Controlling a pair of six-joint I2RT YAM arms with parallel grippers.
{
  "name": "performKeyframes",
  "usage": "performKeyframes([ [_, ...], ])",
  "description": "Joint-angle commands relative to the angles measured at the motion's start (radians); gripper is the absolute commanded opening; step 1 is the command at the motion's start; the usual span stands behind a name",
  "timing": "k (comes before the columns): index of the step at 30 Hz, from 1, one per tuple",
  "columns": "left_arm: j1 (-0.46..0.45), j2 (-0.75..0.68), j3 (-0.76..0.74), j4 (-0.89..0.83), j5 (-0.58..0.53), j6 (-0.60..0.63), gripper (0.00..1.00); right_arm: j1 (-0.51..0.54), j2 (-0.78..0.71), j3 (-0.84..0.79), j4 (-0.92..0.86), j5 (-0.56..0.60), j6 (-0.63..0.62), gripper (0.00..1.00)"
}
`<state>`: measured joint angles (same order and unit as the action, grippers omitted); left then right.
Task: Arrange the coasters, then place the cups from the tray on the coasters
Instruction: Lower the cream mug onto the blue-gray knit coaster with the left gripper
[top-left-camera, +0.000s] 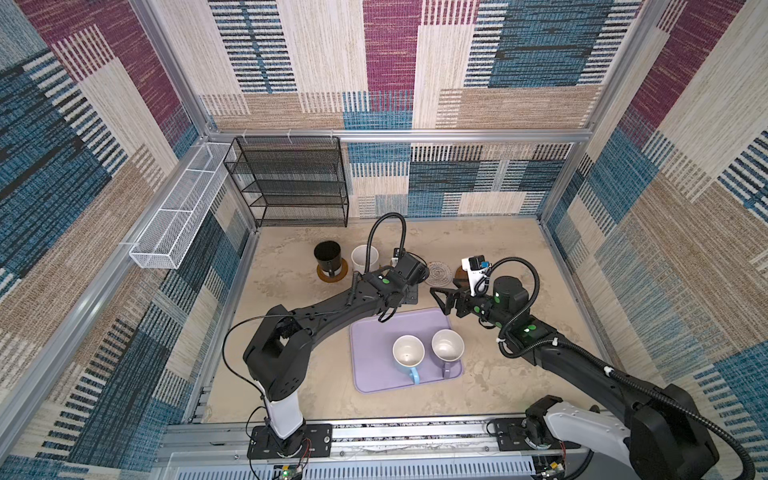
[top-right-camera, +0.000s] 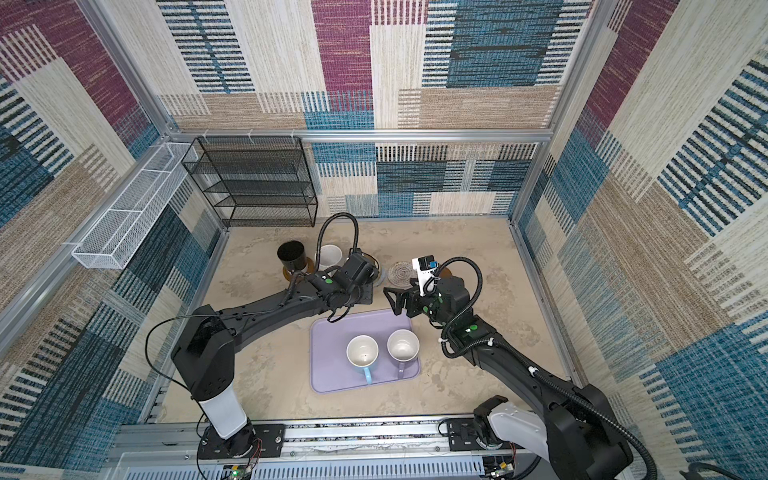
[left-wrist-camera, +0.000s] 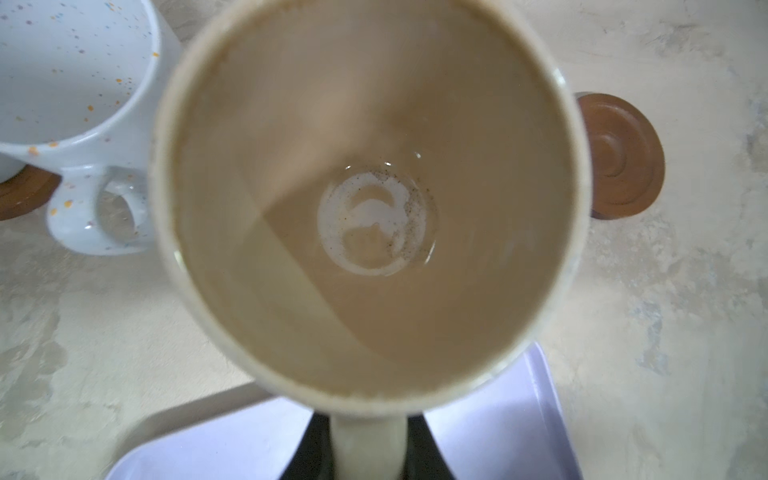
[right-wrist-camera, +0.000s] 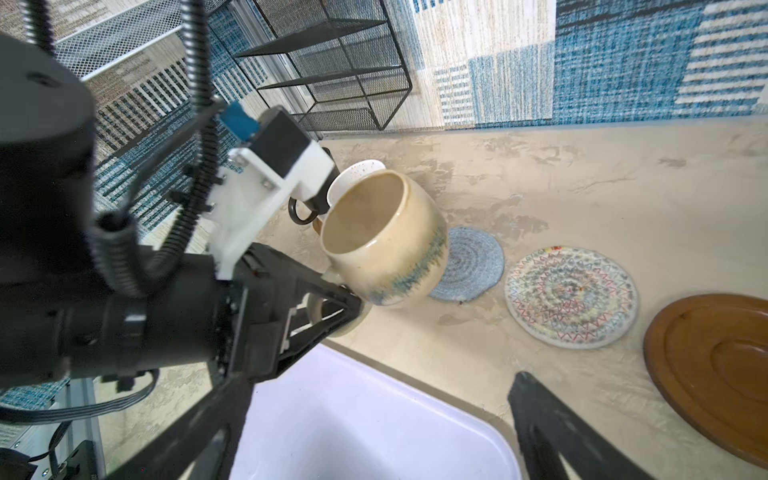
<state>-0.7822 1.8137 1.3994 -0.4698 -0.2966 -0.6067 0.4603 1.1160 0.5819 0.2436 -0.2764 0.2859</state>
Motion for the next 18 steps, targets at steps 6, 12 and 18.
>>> performKeyframes([
  [6,0.053,0.112,0.111,0.021,-0.029,-0.011,0.0,-0.008,0.111,0.027,0.091,-0.037,-0.002,1.0],
  [12,0.059,0.205,0.205,-0.029,-0.043,-0.007,0.0,-0.018,0.144,0.039,0.083,-0.016,-0.017,1.0],
  [18,0.065,0.268,0.272,-0.046,-0.064,0.001,0.0,-0.034,0.129,0.017,0.087,-0.007,-0.015,1.0],
])
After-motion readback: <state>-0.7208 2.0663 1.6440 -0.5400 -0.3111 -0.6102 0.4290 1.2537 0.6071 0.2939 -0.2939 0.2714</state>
